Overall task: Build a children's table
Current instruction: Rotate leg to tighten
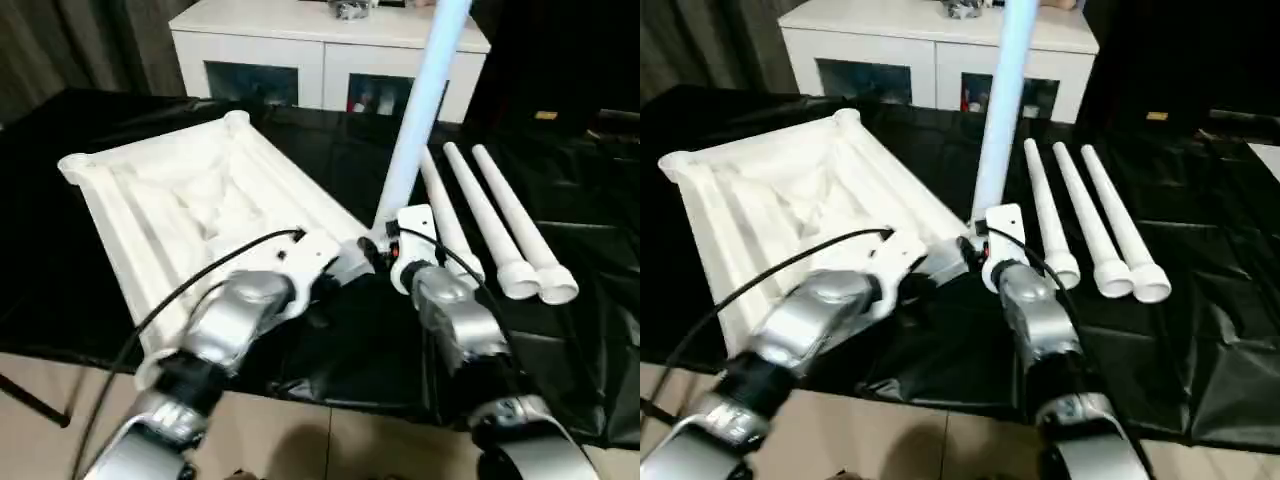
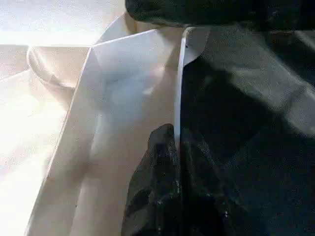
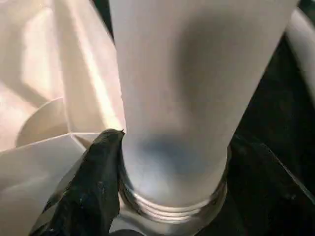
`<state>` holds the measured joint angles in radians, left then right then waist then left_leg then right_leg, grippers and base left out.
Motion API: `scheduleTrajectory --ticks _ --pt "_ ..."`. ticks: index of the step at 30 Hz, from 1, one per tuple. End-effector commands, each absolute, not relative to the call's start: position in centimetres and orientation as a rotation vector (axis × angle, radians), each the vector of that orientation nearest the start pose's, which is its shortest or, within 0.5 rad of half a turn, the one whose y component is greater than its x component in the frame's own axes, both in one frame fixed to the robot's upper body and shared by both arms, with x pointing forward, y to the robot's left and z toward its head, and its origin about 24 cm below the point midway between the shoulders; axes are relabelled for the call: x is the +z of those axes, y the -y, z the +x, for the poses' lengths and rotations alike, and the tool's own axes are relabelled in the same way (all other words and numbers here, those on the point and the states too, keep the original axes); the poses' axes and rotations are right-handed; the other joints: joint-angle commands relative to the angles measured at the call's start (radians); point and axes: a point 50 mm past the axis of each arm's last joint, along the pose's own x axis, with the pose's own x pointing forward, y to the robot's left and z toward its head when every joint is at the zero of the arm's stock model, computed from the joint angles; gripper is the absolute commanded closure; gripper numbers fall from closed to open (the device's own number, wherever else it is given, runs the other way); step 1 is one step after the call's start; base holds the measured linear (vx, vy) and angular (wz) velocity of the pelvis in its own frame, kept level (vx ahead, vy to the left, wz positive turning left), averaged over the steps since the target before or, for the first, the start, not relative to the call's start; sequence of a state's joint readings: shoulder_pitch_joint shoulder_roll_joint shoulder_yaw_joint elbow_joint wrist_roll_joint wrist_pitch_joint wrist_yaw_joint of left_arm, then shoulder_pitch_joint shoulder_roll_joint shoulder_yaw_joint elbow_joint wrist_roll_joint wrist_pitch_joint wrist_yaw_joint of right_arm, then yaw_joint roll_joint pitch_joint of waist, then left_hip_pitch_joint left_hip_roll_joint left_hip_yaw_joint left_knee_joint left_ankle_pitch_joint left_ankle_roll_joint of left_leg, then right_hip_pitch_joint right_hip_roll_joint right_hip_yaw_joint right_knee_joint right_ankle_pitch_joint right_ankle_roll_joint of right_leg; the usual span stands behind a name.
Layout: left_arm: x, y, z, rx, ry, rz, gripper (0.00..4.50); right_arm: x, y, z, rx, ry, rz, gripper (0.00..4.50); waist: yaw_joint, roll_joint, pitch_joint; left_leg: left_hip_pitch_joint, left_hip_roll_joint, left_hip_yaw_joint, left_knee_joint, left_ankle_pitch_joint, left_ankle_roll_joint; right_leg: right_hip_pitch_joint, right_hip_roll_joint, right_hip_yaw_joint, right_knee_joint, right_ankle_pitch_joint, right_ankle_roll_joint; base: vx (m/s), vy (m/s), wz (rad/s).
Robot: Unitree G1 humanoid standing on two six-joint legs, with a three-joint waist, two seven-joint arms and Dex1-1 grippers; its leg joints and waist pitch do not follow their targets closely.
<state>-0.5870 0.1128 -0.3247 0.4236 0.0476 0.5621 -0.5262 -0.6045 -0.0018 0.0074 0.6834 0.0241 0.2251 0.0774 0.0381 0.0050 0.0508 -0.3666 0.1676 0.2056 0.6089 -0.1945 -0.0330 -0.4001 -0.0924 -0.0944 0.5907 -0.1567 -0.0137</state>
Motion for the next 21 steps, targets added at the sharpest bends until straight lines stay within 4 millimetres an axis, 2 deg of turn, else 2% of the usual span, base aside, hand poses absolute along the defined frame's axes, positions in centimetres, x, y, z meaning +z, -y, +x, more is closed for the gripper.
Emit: scheduleTrajectory --ticks 1,2,3,5,7,8,10,11,13,14,15,17,18,19,21 --pt "4.7 -7.8 34.0 -0.566 -0.470 0.354 4.50 2.4 5.5 33.7 0.374 -0.377 0.005 1.78 -0.005 -0.009 -0.058 0.025 0.056 -0.041 -0.081 -0.328 -0.014 0.024 -0.070 0.051 -0.099 -0.476 -0.116 0.000 0.000 0.00" --pt "4.7 -7.8 34.0 -0.564 -0.464 0.361 4.50 2.9 5.2 33.8 0.399 -0.349 0.021 1.78 -0.006 -0.008 -0.058 0.021 0.058 -0.043 -0.082 -0.332 -0.008 0.026 -0.073 0.051 -0.100 -0.485 -0.109 0.000 0.000 0.00" --pt "4.7 -8.1 34.0 -0.571 -0.457 0.369 4.50 3.7 5.1 34.0 0.434 -0.304 0.036 1.22 -0.006 -0.007 -0.059 0.019 0.059 -0.044 -0.084 -0.329 -0.005 0.028 -0.072 0.050 -0.100 -0.485 -0.102 0.000 0.000 0.00" --pt "4.7 -8.3 33.9 -0.581 -0.456 0.373 4.50 4.2 5.4 34.1 0.453 -0.273 0.036 1.08 -0.005 -0.007 -0.060 0.018 0.059 -0.044 -0.085 -0.325 0.000 0.029 -0.071 0.050 -0.098 -0.472 -0.102 0.000 0.000 0.00" --pt "4.8 -8.9 33.6 -0.609 -0.446 0.379 4.50 5.0 6.4 34.4 0.445 -0.233 0.033 0.89 -0.014 -0.008 -0.059 -0.002 0.058 -0.051 -0.090 -0.318 0.008 0.042 -0.074 0.048 -0.094 -0.466 -0.095 0.000 0.000 0.00" --pt "4.8 -8.9 33.6 -0.609 -0.446 0.379 4.50 5.0 6.4 34.4 0.445 -0.233 0.033 0.73 -0.027 -0.006 -0.061 -0.016 0.060 -0.059 -0.094 -0.310 0.007 0.054 -0.076 0.043 -0.088 -0.467 -0.087 0.000 0.000 0.00" --pt "5.0 -9.4 33.3 -0.647 -0.435 0.385 4.50 5.7 7.5 34.6 0.464 -0.198 0.020 0.63 -0.035 -0.003 -0.065 -0.015 0.062 -0.062 -0.092 -0.300 0.005 0.052 -0.076 0.040 -0.089 -0.450 -0.095 -0.006 0.001 -0.11" --pt "5.2 -9.8 32.9 -0.684 -0.434 0.390 4.50 6.0 8.2 34.5 0.501 -0.190 0.001 0.55 -0.024 -0.002 -0.068 0.009 0.066 -0.054 -0.085 -0.286 0.014 0.037 -0.077 0.049 -0.091 -0.380 -0.135 0.000 0.000 0.00" --pt "5.2 -10.8 31.8 -0.785 -0.453 0.414 4.50 6.4 9.8 34.0 0.627 -0.190 -0.066 0.55 -0.021 -0.002 -0.066 0.006 0.067 -0.046 -0.085 -0.242 0.029 0.038 -0.069 0.052 -0.076 -0.285 -0.177 0.000 0.000 0.00" --pt "5.2 -11.1 31.5 -0.804 -0.461 0.420 4.50 6.4 10.1 33.8 0.656 -0.193 -0.080 0.55 -0.014 0.000 -0.068 0.006 0.068 -0.044 -0.083 -0.220 0.040 0.043 -0.070 0.053 -0.068 -0.245 -0.191 0.000 0.000 0.00" --pt "5.1 -11.6 31.0 -0.850 -0.471 0.432 4.50 6.5 10.9 33.4 0.713 -0.198 -0.110 0.55 -0.011 0.002 -0.067 0.009 0.068 -0.040 -0.082 -0.204 0.049 0.038 -0.067 0.054 -0.066 -0.222 -0.205 0.000 0.000 0.00" --pt "5.1 -12.0 30.6 -0.888 -0.481 0.442 4.50 6.5 11.5 33.0 0.766 -0.206 -0.137 0.55 -0.003 0.001 -0.070 0.005 0.068 -0.040 -0.080 -0.162 0.057 0.047 -0.066 0.054 -0.055 -0.164 -0.222 0.000 0.000 0.00" --pt "5.1 -12.4 30.2 -0.927 -0.493 0.447 4.50 6.4 12.3 32.5 0.830 -0.223 -0.189 0.55 -0.002 0.002 -0.071 0.005 0.067 -0.038 -0.078 -0.151 0.063 0.046 -0.066 0.055 -0.052 -0.142 -0.229 0.000 0.000 0.00" --pt "5.1 -12.8 29.6 -0.982 -0.511 0.443 4.50 6.3 12.9 32.0 0.887 -0.237 -0.239 0.55 0.002 0.000 -0.074 0.006 0.068 -0.037 -0.074 -0.115 0.079 0.050 -0.067 0.055 -0.044 -0.079 -0.253 0.000 0.000 0.00" --pt "5.2 -13.1 29.2 -1.038 -0.508 0.445 4.50 6.2 13.3 31.6 0.935 -0.256 -0.248 0.55 0.002 0.000 -0.072 0.006 0.067 -0.036 -0.074 -0.106 0.090 0.049 -0.066 0.056 -0.042 -0.062 -0.266 0.000 0.000 0.00"
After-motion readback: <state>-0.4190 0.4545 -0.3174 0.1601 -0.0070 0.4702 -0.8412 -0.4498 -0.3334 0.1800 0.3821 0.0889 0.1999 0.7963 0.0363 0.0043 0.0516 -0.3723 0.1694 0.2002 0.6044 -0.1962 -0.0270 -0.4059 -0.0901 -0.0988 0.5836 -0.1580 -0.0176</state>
